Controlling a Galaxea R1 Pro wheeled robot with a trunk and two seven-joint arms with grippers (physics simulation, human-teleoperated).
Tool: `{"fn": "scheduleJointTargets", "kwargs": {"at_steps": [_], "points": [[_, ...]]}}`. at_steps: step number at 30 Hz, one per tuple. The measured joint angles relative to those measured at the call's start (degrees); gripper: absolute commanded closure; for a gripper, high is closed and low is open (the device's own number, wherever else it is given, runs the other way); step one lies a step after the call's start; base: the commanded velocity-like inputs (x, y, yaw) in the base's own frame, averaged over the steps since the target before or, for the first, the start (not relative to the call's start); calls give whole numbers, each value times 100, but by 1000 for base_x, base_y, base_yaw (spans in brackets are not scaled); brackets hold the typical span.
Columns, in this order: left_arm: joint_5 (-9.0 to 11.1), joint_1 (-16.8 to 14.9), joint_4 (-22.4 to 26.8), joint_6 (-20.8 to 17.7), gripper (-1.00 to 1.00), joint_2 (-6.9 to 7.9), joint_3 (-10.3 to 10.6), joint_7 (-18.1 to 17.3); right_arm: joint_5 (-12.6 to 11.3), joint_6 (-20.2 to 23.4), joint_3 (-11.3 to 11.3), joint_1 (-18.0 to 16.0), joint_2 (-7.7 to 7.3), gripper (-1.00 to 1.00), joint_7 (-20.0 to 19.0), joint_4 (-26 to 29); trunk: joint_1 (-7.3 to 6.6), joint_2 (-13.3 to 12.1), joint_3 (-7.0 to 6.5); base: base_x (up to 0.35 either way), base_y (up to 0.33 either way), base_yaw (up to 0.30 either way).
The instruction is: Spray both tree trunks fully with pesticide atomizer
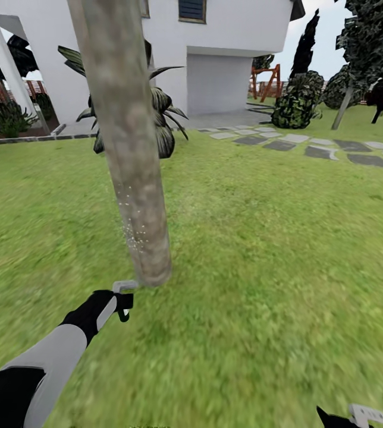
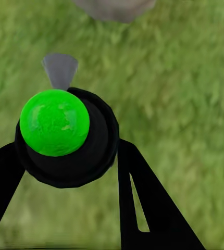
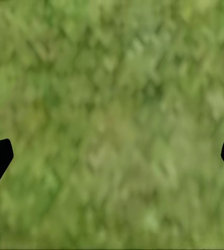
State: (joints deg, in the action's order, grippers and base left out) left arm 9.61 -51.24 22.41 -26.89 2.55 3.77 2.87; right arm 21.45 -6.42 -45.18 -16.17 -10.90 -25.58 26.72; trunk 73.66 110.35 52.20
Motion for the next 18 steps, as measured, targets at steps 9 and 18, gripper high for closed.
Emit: {"fn": "scheduleJointTargets", "kwargs": {"at_steps": [9,18], "points": [[0,0,0,0,100,0,0,1,0,0,0,0,0,-100,0,0,0,0,0,64,-276,277],[8,0,0,12,100,0,0,8,0,0,0,0,0,-100,0,0,0,0,0,132,-274,229]]}}
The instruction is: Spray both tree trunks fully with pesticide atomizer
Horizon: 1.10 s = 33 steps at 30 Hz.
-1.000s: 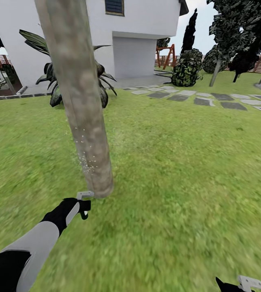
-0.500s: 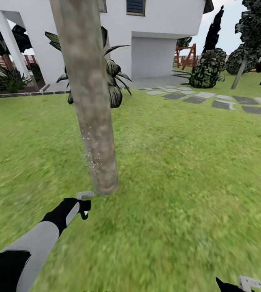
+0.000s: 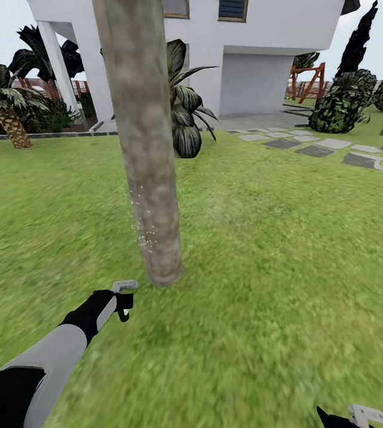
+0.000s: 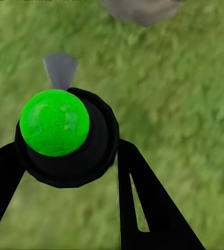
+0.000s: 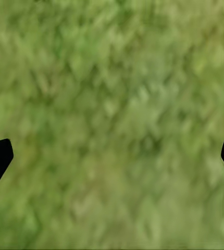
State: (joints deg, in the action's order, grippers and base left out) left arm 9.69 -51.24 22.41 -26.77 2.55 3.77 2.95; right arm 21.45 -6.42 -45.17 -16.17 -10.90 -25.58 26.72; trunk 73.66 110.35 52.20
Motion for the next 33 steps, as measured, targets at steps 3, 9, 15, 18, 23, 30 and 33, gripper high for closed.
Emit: {"fn": "scheduleJointTargets", "kwargs": {"at_steps": [3,9,15,18,23,30,33], "points": [[0,0,0,5,100,0,0,-7,0,0,0,0,0,-100,0,0,0,0,0,145,-270,19],[-9,37,0,14,100,0,0,0,19,-1,7,0,0,-100,0,0,0,0,0,145,-269,1],[-9,42,0,15,100,0,0,1,22,-7,9,0,0,-100,0,-3,0,0,0,145,-269,0],[-9,40,0,15,100,0,0,1,18,-4,2,0,0,-100,0,0,0,0,0,145,-269,0],[-8,43,0,15,100,0,0,0,18,-3,0,0,0,-100,0,0,0,0,0,145,-269,0],[-9,41,0,15,100,0,0,1,18,-2,2,0,0,-100,0,0,0,0,0,143,-269,187],[-8,40,0,15,100,0,0,1,18,-2,3,0,0,-100,0,0,0,0,0,130,-269,276]]}}
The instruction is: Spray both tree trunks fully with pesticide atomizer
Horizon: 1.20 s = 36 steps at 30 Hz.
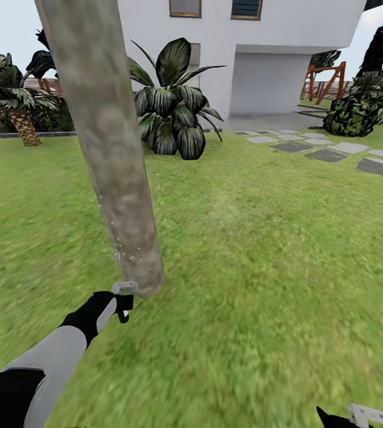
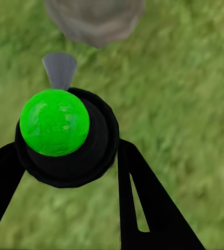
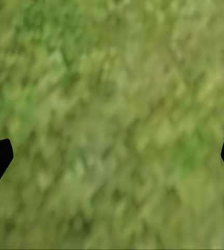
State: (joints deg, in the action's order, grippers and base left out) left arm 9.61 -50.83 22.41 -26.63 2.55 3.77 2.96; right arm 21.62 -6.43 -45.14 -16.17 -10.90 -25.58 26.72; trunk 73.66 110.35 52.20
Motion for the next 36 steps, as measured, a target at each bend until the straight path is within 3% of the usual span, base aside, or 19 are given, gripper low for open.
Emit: {"fn": "scheduleJointTargets", "kwargs": {"at_steps": [11,28,36], "points": [[13,2,0,-8,100,0,0,0,0,0,5,0,0,-100,0,0,0,0,0,64,-270,81],[26,3,0,-6,100,-1,0,0,0,0,5,0,0,-100,0,-1,0,0,0,0,-241,270],[36,4,98,26,100,-45,-4,-64,2,1,10,0,0,-100,0,0,0,0,0,0,-20,274]]}}
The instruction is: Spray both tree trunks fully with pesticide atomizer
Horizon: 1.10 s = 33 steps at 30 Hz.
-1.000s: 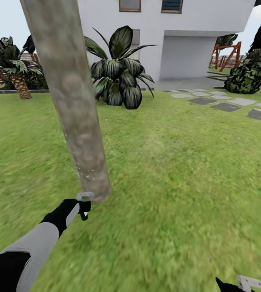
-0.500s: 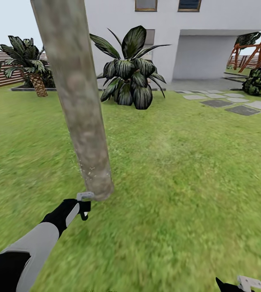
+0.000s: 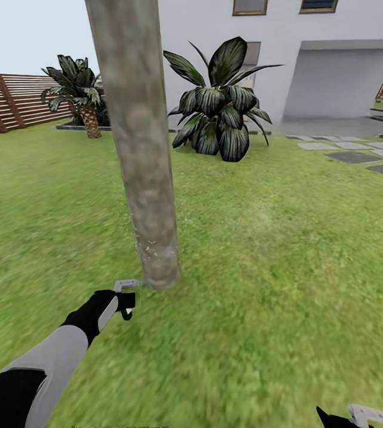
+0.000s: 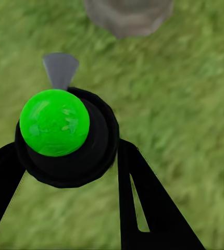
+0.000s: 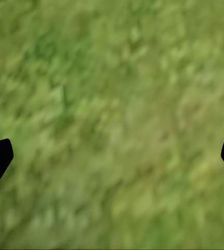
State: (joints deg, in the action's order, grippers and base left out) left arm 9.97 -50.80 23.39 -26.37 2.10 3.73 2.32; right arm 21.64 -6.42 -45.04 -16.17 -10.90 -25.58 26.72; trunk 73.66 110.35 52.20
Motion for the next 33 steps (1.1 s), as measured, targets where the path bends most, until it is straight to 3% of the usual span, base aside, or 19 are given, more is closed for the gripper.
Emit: {"fn": "scheduleJointTargets", "kwargs": {"at_steps": [5,9,15,17,19,21,23,26,28,29,30,33], "points": [[18,-249,141,-122,100,-84,7,-28,6,-3,-2,0,0,-100,0,4,0,0,-1,0,0,179],[-3,-863,600,-1105,100,-79,13,-5,-1,-8,-13,0,-12,-100,0,17,0,0,-1,0,0,-37],[16,-1999,731,-2177,100,-19,3,-14,-3,-9,-14,0,-17,-100,0,14,-1,1,-2,0,0,-151],[19,-2129,728,-2382,100,-22,4,-11,-2,-9,-14,0,-17,-100,0,10,0,0,0,0,0,-8],[9,-2088,676,-2417,100,-18,0,-20,-1,-9,-14,0,-17,-100,0,9,0,0,0,0,0,-1],[13,-1565,676,-2258,100,-5,-5,-22,-1,-9,-8,0,-17,-100,0,3,1,-1,1,0,0,0],[19,-1236,650,-1871,100,-5,-6,-28,1,-9,-5,0,-12,-100,0,1,0,0,1,0,0,0],[41,-1161,695,-1758,100,6,-14,-264,6,-9,-5,0,-1,-100,0,-8,0,0,0,0,0,0],[32,-1288,722,-1787,100,8,-15,-531,6,-9,-5,0,-2,-100,0,-8,0,0,-1,0,0,0],[14,-1553,714,-1933,100,4,-6,-618,7,-7,-5,0,-3,-100,0,-9,1,-1,1,0,0,0],[35,-2035,718,-2235,100,-3,-7,-654,6,-2,-5,0,-3,-100,0,-9,-1,1,-1,0,0,0],[31,-2523,722,-2554,100,-1,-9,-679,6,-1,-6,0,-7,-100,0,-9,-1,1,-2,0,0,0]]}}
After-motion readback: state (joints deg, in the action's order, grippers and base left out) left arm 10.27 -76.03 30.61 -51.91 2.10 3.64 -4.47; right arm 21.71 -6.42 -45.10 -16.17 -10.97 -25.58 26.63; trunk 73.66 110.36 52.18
